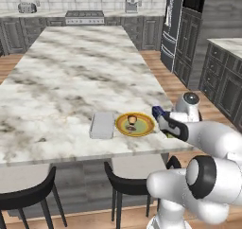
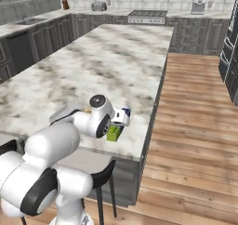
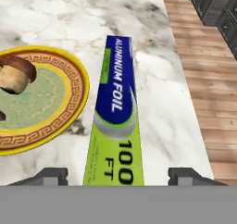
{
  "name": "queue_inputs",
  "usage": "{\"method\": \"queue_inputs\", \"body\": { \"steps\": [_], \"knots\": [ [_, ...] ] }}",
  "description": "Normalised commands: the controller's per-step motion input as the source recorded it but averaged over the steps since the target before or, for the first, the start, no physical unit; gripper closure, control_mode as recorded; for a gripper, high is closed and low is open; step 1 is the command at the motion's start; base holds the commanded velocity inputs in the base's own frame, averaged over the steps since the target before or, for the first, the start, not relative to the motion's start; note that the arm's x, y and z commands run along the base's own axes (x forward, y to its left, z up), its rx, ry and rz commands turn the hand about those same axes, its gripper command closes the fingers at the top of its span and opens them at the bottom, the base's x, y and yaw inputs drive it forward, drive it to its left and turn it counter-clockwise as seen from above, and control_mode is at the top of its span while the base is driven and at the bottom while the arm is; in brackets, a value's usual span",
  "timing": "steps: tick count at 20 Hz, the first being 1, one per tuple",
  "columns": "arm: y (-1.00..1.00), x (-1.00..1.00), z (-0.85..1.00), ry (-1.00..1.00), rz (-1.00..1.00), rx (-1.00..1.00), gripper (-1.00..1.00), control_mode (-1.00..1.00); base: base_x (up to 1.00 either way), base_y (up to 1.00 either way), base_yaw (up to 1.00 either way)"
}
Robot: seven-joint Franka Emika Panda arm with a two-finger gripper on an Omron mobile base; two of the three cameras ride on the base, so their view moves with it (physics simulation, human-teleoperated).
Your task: Retrieve the tupperware and aluminum foil from the cabinet and place them on the dining counter near the plate with mushrooms to prepare for storing leftovers.
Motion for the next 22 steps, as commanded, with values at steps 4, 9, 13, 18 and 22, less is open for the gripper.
{"method": "queue_inputs", "body": {
  "steps": [4, 9, 13, 18, 22],
  "knots": [
    [0.00, -0.08, 0.87, 0.01, 0.00, -0.01, -1.00, -1.00, 0.00, 0.00, 0.00],
    [0.04, -0.72, 0.83, 0.00, 0.00, -0.02, -1.00, -1.00, 0.00, 0.00, 0.00],
    [0.23, -0.86, 0.99, -0.05, 0.03, -0.09, -1.00, -1.00, 0.00, 0.00, 0.00],
    [0.47, -0.96, 0.92, -0.28, 0.02, -0.21, -1.00, -1.00, 0.00, 0.00, 0.00],
    [0.08, -0.45, 0.25, -0.17, 0.00, -0.10, -1.00, -1.00, 0.00, 0.00, 0.00]
  ]
}}
